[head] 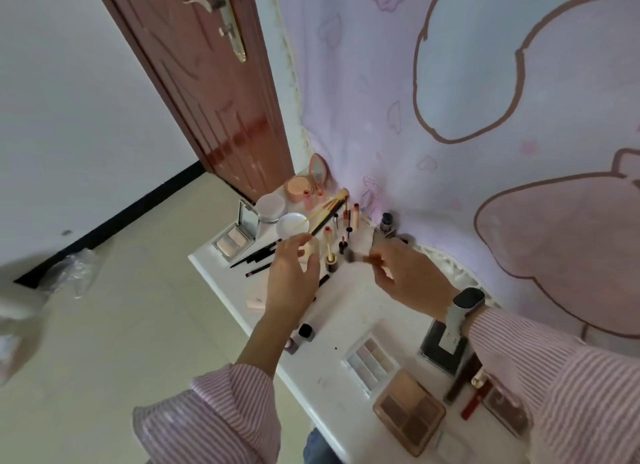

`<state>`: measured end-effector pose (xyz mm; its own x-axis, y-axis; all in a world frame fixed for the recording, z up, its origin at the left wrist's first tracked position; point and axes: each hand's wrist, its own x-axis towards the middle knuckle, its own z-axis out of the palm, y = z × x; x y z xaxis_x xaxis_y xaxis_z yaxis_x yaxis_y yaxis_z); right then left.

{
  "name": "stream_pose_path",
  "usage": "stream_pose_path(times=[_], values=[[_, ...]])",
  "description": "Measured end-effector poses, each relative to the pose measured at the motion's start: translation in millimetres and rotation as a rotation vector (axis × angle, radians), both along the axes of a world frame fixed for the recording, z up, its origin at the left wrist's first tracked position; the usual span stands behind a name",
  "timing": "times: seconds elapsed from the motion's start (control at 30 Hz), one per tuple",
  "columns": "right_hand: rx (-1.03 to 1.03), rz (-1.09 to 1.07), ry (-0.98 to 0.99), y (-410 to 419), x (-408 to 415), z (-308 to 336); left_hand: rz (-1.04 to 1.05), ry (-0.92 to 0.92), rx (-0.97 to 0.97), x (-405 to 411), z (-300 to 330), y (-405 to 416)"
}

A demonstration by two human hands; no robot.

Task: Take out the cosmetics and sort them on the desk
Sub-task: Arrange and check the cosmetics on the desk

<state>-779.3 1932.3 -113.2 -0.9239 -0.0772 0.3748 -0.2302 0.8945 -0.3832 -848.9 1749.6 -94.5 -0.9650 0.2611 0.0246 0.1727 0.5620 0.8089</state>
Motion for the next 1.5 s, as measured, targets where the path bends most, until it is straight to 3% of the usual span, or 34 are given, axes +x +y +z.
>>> stream_pose_path(times=[0.07, 0.17, 0.27, 0.43, 0.53, 0.63, 0.8, 0.9, 1.23, 1.43, 1.5], values=[[-0.378, -0.12, -0.017, -14, -11, 18, 0.031, 0.014, -0.033, -9, 7, -13], [-0.702, -0.15, -0.03, -30, -33, 37, 0.046, 0.027, -0.105, -26, 7, -32], [-0.81, -0.162, -0.012, -39, -62, 47, 0.067, 0.018, -0.15, -42, -5, -55], [-0.817, -0.28, 0.044, -43, -119, 45, 0.045, 0.025, -0.232, -70, -43, -90], [-0.653, -0.359, 0.06, -45, -150, 35, -0.055, 0.008, -0.292, -85, -66, -102], [-0.23, -0.351, -0.047, -44, -168, 20, -0.227, 0.015, -0.376, -101, -84, -105], [0.291, -0.156, -0.131, -54, -187, -3, -0.429, 0.041, -0.491, -114, -106, -113], [0.436, -0.149, -0.354, -56, -199, -17, -0.484, 0.106, -0.447, -116, -110, -118], [0.459, -0.155, -0.639, -67, -200, -28, -0.506, 0.138, -0.41, -122, -114, -123], [0.457, -0.079, -0.379, -71, -189, -9, -0.497, 0.167, -0.406, -119, -113, -123], [0.465, -0.081, -0.449, -71, -186, -10, -0.499, 0.206, -0.414, -117, -113, -124]])
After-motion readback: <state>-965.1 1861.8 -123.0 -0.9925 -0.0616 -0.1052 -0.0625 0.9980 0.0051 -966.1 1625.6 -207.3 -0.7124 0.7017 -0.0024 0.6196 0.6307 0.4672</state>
